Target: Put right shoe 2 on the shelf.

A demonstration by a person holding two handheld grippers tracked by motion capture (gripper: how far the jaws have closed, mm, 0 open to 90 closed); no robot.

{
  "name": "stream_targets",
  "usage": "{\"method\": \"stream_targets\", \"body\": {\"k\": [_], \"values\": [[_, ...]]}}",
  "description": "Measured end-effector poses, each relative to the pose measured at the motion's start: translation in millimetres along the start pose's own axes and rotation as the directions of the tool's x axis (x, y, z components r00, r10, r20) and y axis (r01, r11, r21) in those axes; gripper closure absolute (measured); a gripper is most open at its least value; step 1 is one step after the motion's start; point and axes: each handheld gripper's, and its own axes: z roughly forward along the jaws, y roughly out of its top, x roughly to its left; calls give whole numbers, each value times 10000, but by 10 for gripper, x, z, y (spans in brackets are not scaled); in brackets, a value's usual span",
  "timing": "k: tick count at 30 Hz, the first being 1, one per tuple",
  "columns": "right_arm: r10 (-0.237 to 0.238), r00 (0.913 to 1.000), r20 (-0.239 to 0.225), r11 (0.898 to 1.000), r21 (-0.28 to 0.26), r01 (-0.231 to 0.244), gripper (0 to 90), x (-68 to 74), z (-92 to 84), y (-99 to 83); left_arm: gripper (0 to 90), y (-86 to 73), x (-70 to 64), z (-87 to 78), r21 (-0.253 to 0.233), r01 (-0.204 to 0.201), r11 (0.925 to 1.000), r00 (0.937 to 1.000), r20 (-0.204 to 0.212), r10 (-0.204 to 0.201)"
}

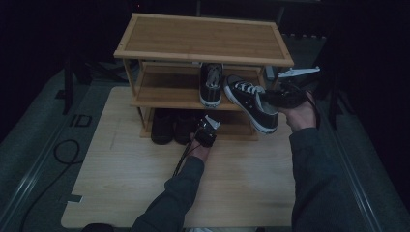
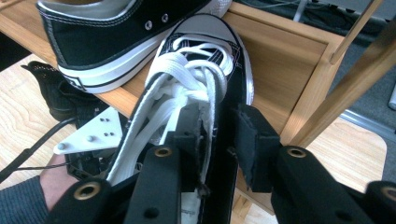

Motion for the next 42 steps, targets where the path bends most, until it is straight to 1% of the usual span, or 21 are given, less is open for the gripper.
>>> {"method": "stream_targets", "body": {"k": [3, 8, 9, 12, 14, 18, 19, 20, 23, 28, 35, 39, 42], "values": [[38, 9999, -108, 9998, -178, -40, 692, 3, -74, 9, 900, 0, 0, 0, -1, 9, 10000, 10000, 19, -9], [-112, 9997, -222, 9994, -328, 105, 685, 30, -168, 37, 900, 0, -3, 1, -28, 26, 10000, 10000, -2, -26], [-159, 9995, -290, 9990, -411, 147, 685, 35, -190, 42, 900, 0, -2, 1, -26, 24, 10000, 10000, 0, -24], [-47, 9992, -406, 9971, -761, 16, 691, 32, -247, 52, 900, 0, -2, 1, -15, 15, 10000, 10000, 0, -15], [-39, 9995, -323, 9963, -858, 11, 712, 29, -281, 61, 900, 0, -1, 0, -9, 10, 10000, 10000, 2, -10], [-116, 9997, -200, 9960, -891, 97, 883, 10, -336, 60, 900, 0, 0, 0, -7, 10, 10000, 10000, 3, -10], [-122, 9999, -8, 9960, -881, 121, 899, 0, -353, 54, 900, 0, -1, 1, -11, 16, 10000, 10000, 1, -16], [-107, 9999, 56, 9960, -883, 111, 900, -9, -362, 49, 900, 0, 0, 0, -15, 26, 10000, 10000, 16, -26], [-39, 9996, 285, 9966, -818, 63, 900, -54, -401, 18, 900, 0, -1, 1, -25, 31, 10000, 10000, 12, -31], [31, 9994, 349, 9980, -638, -9, 900, -109, -445, -87, 900, -1, 2, 1, -35, 47, 10000, 10000, 54, -47], [-124, 9993, 341, 9999, -31, 125, 900, -105, -490, -315, 900, 0, 2, 1, -30, 38, 10000, 10000, 49, -38], [-188, 9989, 427, 9996, 232, 178, 900, -95, -504, -430, 900, 0, 2, 0, -14, 17, 10000, 10000, 44, -17], [-261, 9988, 415, 9992, 308, 248, 900, -80, -529, -505, 900, 0, 1, 0, -2, 8, 10000, 10000, 22, -8]]}}
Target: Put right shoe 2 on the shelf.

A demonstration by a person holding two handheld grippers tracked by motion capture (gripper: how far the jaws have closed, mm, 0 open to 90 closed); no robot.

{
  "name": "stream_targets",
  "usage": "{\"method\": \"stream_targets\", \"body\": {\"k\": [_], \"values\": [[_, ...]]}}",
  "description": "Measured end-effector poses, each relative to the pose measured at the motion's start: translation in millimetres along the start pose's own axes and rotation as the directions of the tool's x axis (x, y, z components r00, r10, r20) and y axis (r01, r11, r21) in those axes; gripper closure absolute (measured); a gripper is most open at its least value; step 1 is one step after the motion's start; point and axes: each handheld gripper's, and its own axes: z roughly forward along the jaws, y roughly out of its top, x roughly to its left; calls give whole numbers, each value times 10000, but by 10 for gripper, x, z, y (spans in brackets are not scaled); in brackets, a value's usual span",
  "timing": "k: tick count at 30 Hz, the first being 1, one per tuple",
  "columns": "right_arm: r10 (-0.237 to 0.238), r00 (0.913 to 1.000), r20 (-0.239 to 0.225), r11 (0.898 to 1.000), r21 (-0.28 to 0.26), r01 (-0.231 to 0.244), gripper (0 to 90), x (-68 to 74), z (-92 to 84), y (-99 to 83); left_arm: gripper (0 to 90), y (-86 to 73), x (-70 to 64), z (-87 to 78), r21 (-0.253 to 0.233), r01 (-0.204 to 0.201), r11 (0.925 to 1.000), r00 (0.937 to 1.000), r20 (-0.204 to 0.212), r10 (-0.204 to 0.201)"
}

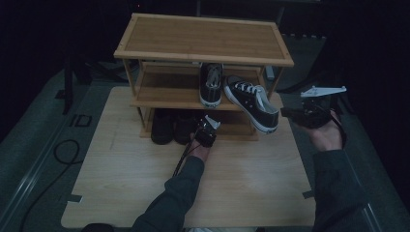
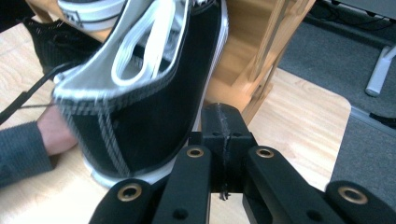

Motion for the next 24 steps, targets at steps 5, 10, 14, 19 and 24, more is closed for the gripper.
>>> {"method": "stream_targets", "body": {"k": [5, 10, 14, 19, 24], "values": [[-138, 9999, -33, 9999, 64, 138, 900, 67, -77, -137, 900, 0, -1, 1, -11, 15, 10000, 10000, 4, -15], [-211, 9990, -405, 9996, 186, 219, 900, 142, -129, -281, 900, 0, -2, 1, -19, 14, 10000, 10000, -3, -14], [-335, 9967, -745, 9989, 300, 358, 900, 221, -124, -370, 900, 0, -4, 0, -10, -5, 10000, 10000, -17, 5], [-575, 9942, -906, 9972, 427, 616, 900, 309, -71, -406, 900, 0, -3, 0, -8, -23, 10000, 10000, -11, 23], [-593, 9932, -1003, 9974, 339, 630, 900, 319, -81, -405, 900, 0, -4, 0, -7, -14, 10000, 10000, -20, 14]]}}
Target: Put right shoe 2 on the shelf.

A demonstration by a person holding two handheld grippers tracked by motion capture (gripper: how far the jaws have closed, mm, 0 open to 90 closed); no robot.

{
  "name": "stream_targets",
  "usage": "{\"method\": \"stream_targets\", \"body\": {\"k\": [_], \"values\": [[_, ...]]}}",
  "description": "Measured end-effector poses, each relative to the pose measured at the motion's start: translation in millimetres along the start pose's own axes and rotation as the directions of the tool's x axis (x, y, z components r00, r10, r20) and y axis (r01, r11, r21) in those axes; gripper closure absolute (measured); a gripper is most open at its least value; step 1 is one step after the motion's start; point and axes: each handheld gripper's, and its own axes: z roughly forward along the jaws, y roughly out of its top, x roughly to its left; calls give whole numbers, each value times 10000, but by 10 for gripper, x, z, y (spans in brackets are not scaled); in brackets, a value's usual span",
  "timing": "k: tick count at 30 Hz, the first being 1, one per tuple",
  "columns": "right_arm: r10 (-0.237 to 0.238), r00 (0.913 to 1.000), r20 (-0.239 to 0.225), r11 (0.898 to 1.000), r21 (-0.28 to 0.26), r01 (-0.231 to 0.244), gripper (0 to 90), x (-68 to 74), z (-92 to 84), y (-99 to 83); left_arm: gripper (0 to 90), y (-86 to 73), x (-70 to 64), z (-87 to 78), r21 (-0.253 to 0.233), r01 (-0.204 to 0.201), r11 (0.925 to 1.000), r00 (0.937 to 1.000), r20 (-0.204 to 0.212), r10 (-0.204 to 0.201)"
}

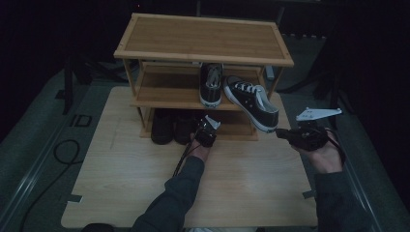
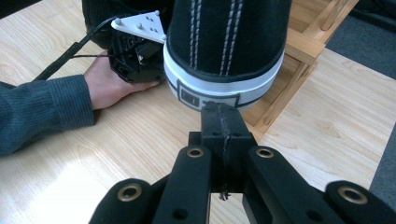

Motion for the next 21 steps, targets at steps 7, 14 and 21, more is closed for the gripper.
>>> {"method": "stream_targets", "body": {"k": [7, 14, 21], "values": [[-34, 10000, -49, 10000, -28, 34, 900, 29, 0, 3, 900, 0, -1, 0, -6, -14, 10000, 10000, -5, 14], [-53, 10000, 16, 9997, -248, 53, 900, 42, -16, 24, 900, 0, -6, 0, -8, -36, 10000, 10000, -45, 36], [-234, 9991, -355, 9994, -272, 224, 900, 100, 29, 85, 900, 1, -4, -3, 34, -111, 9999, 9999, -47, 111]]}}
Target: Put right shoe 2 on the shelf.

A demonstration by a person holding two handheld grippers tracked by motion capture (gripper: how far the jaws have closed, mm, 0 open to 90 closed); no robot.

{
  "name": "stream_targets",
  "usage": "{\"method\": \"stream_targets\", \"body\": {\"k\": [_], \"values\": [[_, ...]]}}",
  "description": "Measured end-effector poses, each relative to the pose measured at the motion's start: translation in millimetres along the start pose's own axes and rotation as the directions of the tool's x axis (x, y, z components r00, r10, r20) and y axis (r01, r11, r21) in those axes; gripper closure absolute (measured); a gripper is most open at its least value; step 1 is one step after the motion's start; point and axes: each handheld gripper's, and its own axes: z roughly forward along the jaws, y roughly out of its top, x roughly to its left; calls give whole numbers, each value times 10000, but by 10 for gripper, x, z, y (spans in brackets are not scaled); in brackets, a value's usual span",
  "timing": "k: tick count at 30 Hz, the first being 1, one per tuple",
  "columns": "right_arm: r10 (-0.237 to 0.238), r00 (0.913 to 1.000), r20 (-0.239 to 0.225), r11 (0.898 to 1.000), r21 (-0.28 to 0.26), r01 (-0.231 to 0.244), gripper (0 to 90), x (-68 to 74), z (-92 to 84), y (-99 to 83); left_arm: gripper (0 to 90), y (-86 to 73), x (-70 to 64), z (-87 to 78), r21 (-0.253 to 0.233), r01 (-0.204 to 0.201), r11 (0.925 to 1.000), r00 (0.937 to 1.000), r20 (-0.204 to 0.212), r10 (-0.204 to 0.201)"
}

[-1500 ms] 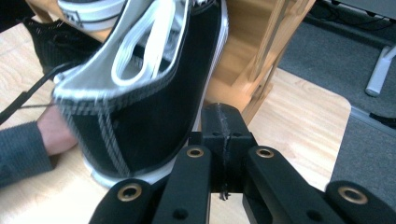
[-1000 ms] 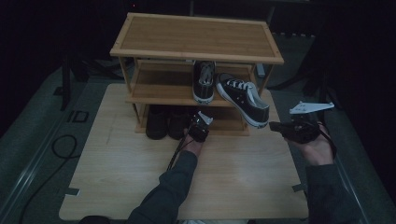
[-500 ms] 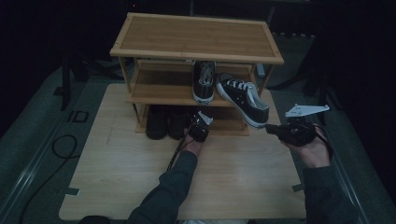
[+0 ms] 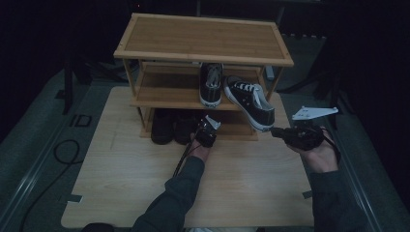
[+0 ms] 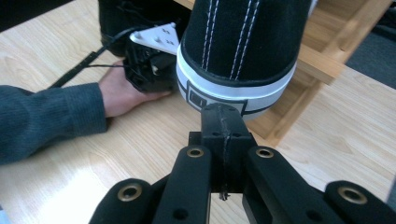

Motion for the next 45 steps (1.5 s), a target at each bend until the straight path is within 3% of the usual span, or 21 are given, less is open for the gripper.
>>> {"method": "stream_targets", "body": {"k": [14, 45], "values": [[-180, 9993, -333, 9998, -24, 179, 900, 80, 202, 120, 900, -1, 0, 4, -58, 123, 9999, 9999, 45, -122], [-482, 9951, -861, 9988, -150, 471, 900, 244, 464, 339, 900, -1, -2, 6, -69, 204, 9998, 9998, 34, -204]]}}
